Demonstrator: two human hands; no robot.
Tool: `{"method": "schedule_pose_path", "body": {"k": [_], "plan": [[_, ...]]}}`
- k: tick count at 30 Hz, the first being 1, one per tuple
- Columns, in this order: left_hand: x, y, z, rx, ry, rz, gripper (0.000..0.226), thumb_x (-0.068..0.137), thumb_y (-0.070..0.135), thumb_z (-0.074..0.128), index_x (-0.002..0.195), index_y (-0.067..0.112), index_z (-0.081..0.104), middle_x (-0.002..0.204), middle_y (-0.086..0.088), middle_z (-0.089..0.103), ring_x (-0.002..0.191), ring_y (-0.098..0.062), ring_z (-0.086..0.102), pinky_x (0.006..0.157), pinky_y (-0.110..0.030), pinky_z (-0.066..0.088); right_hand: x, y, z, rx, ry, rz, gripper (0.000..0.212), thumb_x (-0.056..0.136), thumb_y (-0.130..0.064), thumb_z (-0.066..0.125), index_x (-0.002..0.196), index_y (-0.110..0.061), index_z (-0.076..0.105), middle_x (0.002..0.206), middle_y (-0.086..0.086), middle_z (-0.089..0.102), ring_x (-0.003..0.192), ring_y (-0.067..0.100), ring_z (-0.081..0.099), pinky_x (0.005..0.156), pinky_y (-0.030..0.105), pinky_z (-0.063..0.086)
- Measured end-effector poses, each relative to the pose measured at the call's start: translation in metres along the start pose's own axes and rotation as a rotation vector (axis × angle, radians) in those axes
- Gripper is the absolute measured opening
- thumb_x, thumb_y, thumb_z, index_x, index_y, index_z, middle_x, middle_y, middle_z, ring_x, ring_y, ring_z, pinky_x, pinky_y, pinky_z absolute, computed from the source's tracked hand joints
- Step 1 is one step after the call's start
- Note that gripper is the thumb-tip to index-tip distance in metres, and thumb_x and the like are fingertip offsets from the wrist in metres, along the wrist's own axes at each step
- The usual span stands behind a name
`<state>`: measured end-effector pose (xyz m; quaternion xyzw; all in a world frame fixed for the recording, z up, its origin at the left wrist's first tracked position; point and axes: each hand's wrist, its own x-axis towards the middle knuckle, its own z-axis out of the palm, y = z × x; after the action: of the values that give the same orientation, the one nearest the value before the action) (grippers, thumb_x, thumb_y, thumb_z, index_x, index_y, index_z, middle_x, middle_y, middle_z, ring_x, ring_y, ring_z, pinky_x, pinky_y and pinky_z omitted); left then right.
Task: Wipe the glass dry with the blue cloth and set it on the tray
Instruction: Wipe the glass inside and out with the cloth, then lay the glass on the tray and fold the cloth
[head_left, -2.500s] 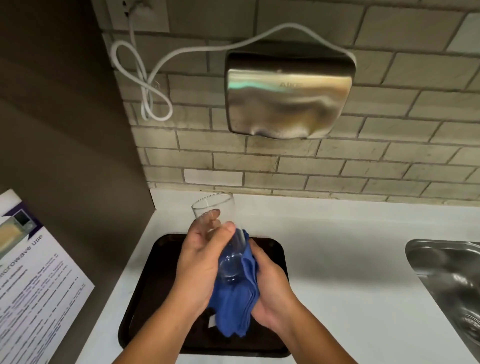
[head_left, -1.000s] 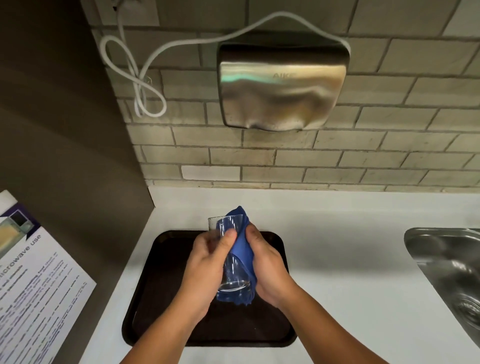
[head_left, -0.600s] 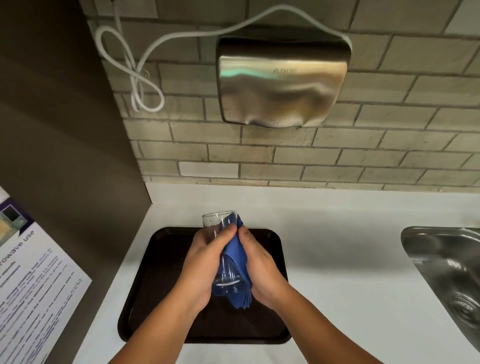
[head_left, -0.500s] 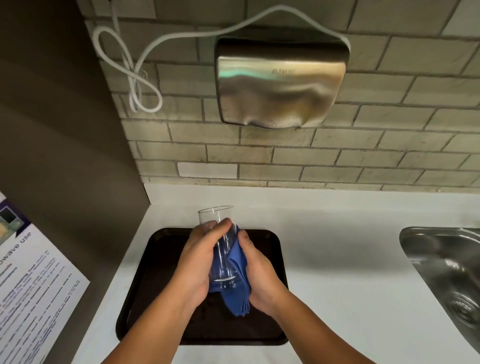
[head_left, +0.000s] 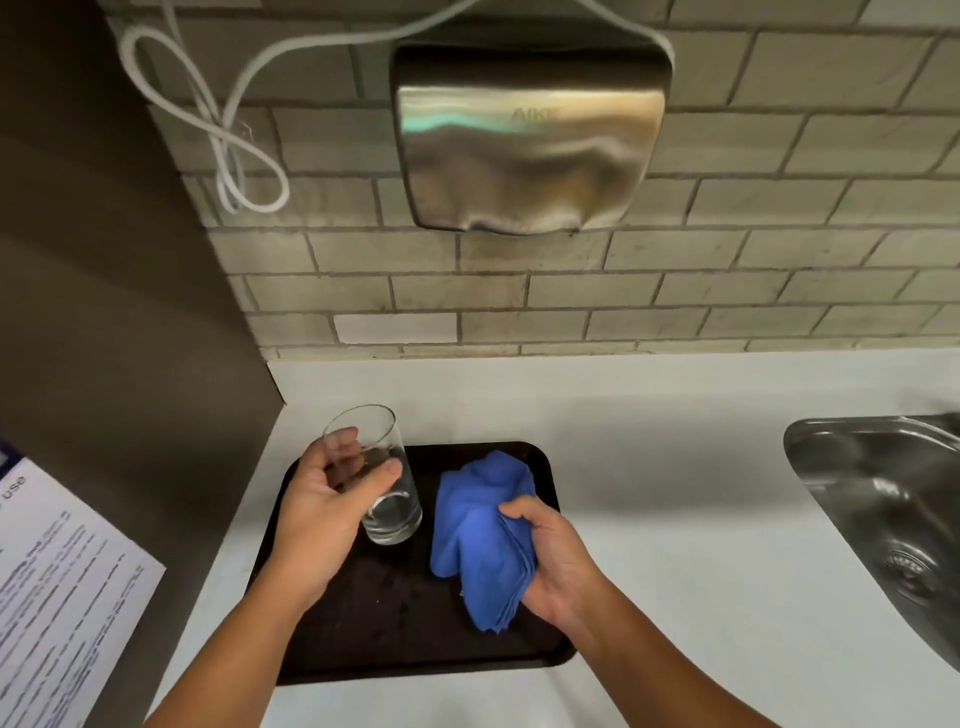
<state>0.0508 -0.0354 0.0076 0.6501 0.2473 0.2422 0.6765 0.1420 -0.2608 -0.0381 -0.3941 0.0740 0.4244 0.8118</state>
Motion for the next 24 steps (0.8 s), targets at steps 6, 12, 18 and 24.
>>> {"method": "schedule_pose_path", "body": {"k": [6, 12, 18, 24], "plan": [[0.007, -0.053, -0.008, 0.218, 0.041, 0.002, 0.064, 0.081, 0.008, 0.098, 0.132, 0.025, 0.064, 0.127, 0.005, 0.069, 0.115, -0.002, 0.071, 0.089, -0.011, 0.054, -0.009, -0.002, -0.013, 0.07, -0.024, 0.019, 0.049, 0.074, -0.005, 0.068, 0.12, 0.003, 0.079, 0.117, 0.023, 0.078, 0.104, 0.039, 0.078, 0.099, 0.049, 0.059], [0.005, -0.088, -0.014, 0.307, 0.025, -0.043, 0.077, 0.078, 0.014, 0.101, 0.138, 0.031, 0.057, 0.138, 0.001, 0.065, 0.12, 0.002, 0.067, 0.093, -0.012, 0.052, -0.023, -0.006, -0.014, 0.077, -0.051, 0.016, 0.051, 0.095, -0.027, 0.077, 0.14, -0.003, 0.071, 0.137, 0.022, 0.075, 0.123, 0.036, 0.074, 0.116, 0.051, 0.05], [-0.007, -0.083, -0.013, 0.321, 0.073, -0.047, 0.088, 0.077, 0.022, 0.101, 0.149, 0.03, 0.052, 0.153, -0.003, 0.056, 0.125, -0.004, 0.064, 0.115, -0.04, 0.052, -0.03, -0.01, -0.017, -0.099, -0.02, -0.014, 0.044, 0.09, -0.005, 0.077, 0.135, -0.005, 0.074, 0.146, 0.032, 0.066, 0.143, 0.052, 0.056, 0.119, 0.065, 0.041], [-0.056, -0.043, 0.015, 0.422, 0.202, 0.463, 0.057, 0.096, 0.04, 0.081, 0.143, 0.015, 0.06, 0.143, -0.004, 0.054, 0.127, -0.006, 0.06, 0.111, -0.011, 0.042, -0.041, -0.018, -0.02, -0.103, -0.054, -0.001, 0.042, 0.087, 0.003, 0.055, 0.121, -0.009, 0.078, 0.109, 0.017, 0.072, 0.097, 0.028, 0.074, 0.084, 0.037, 0.06]]}}
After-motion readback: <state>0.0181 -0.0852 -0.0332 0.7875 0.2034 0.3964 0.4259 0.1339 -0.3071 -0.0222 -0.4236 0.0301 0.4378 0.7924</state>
